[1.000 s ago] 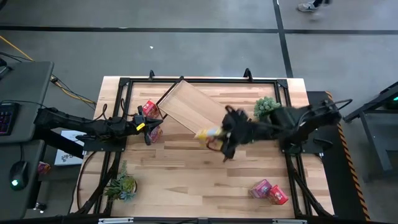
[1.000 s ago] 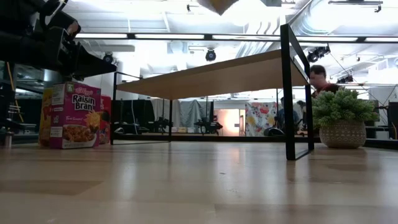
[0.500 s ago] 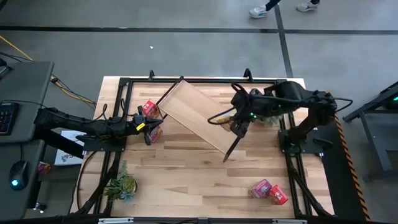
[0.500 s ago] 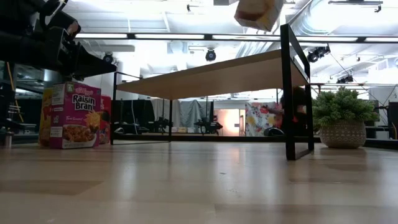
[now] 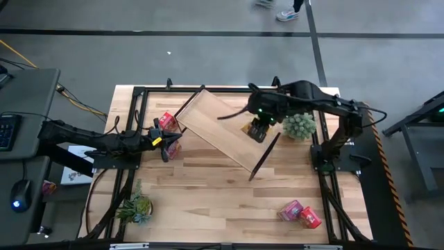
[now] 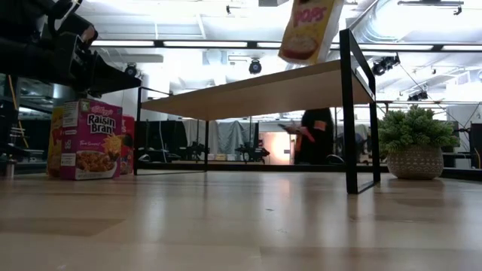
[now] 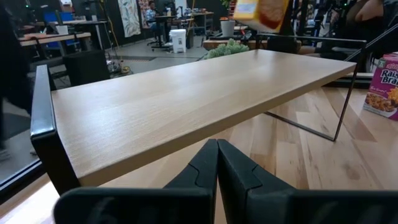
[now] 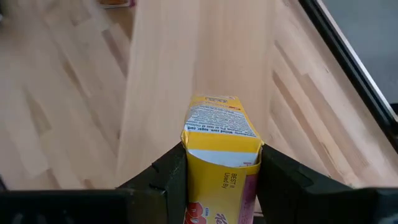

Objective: Stack cereal on shelf
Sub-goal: Put the bottom yellow cereal box on the shelf

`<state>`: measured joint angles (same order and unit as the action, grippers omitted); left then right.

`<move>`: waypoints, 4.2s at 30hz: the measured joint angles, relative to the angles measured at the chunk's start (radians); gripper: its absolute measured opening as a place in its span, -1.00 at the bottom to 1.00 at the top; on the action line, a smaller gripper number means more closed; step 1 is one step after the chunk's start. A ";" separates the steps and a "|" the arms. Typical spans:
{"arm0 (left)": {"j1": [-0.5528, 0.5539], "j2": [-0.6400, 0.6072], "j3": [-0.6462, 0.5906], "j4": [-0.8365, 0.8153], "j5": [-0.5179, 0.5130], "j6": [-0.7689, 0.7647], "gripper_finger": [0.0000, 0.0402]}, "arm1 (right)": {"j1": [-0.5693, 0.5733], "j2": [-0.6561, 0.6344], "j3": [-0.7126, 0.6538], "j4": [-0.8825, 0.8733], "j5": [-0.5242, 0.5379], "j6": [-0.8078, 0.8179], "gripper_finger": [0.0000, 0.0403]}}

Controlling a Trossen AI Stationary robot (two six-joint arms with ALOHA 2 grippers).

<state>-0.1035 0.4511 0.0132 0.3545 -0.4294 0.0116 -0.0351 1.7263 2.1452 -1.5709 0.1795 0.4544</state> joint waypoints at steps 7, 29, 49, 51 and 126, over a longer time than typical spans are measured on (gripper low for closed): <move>0.000 0.000 0.000 0.000 0.000 0.000 -1.00 | -0.052 -0.001 -0.001 0.000 -0.059 -0.024 -0.27; 0.000 0.000 0.000 0.000 0.000 0.000 -1.00 | -0.107 -0.131 -0.299 0.002 -0.118 -0.037 -0.27; 0.000 0.000 0.000 0.000 0.000 0.000 -1.00 | -0.111 -0.146 -0.327 0.001 -0.125 -0.043 -0.27; 0.000 0.000 0.000 0.001 0.000 0.000 -1.00 | -0.111 -0.145 -0.327 0.001 -0.125 -0.044 -0.27; 0.000 0.000 0.000 0.001 0.000 0.000 -1.00 | -0.109 -0.144 -0.328 0.012 -0.162 -0.018 -0.24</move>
<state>-0.1033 0.4511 0.0132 0.3551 -0.4294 0.0116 -0.1440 1.5822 1.8168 -1.5588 0.0175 0.4368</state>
